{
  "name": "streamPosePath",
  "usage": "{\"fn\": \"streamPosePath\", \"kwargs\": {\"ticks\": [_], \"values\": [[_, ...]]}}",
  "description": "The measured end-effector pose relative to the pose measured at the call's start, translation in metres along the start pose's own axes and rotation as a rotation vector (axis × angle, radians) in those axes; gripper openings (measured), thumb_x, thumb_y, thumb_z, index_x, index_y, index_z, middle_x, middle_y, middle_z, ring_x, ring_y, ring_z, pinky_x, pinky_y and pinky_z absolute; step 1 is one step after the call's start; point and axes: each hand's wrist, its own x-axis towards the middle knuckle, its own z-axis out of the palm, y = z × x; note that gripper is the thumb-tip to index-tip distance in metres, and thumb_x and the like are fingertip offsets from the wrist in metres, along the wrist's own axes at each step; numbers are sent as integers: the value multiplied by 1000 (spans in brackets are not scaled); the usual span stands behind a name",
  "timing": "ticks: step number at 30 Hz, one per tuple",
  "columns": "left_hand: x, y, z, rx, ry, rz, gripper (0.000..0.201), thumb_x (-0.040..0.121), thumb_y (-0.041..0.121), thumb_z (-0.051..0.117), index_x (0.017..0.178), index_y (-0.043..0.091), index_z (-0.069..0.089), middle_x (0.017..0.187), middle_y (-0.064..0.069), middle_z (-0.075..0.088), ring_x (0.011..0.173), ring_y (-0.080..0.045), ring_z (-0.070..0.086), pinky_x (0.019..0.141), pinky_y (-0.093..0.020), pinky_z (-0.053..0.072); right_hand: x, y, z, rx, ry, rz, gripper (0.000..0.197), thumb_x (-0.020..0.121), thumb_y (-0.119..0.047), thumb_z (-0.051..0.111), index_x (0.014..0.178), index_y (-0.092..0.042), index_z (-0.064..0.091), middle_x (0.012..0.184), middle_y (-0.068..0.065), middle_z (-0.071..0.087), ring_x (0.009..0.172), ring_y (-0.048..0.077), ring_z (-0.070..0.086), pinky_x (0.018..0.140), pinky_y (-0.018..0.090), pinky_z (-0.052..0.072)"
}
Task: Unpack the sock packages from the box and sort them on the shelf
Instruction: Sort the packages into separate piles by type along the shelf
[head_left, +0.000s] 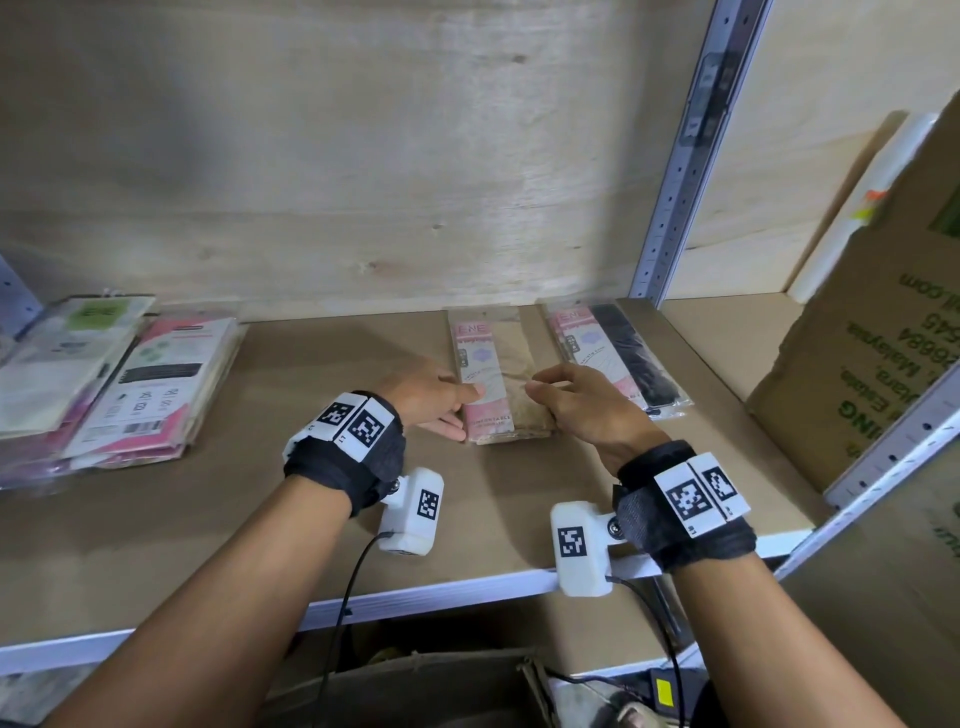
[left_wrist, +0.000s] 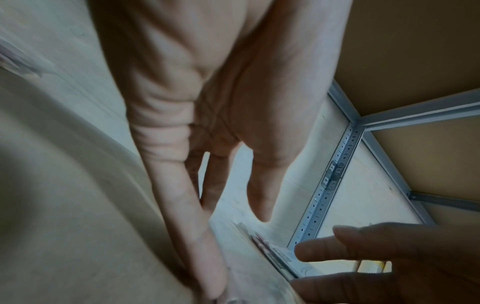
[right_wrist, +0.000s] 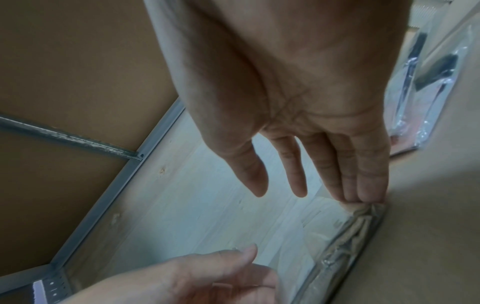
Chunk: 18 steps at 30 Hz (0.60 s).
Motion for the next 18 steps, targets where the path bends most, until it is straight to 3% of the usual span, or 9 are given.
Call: {"fn": "streamPosePath", "kwargs": {"ticks": [7,13,18], "values": [[2,-1,4,-11,-6,12,42,99,14,60,136,-4,52,128,-29,59,109,-38,67,90,-36,56,0,0,-3,-31,5,7,34,94,-34,64,121,-13,62,107,4,66,101,21,63,94,39,52],[4,0,5,-24,1,7,43,100,13,58,138,-5,49,130,-30,57,112,-39,65,91,-36,56,-3,0,-4,-39,6,-11,34,95,-33,63,123,-13,61,102,-2,64,92,12,60,81,28,48],[4,-2,2,-19,8,9,42,99,14,59,136,-3,51,130,-28,58,110,-38,66,88,-34,57,-6,-3,-3,-78,14,-13,30,96,-33,62,120,-16,60,113,3,65,101,16,61,94,36,50]]}}
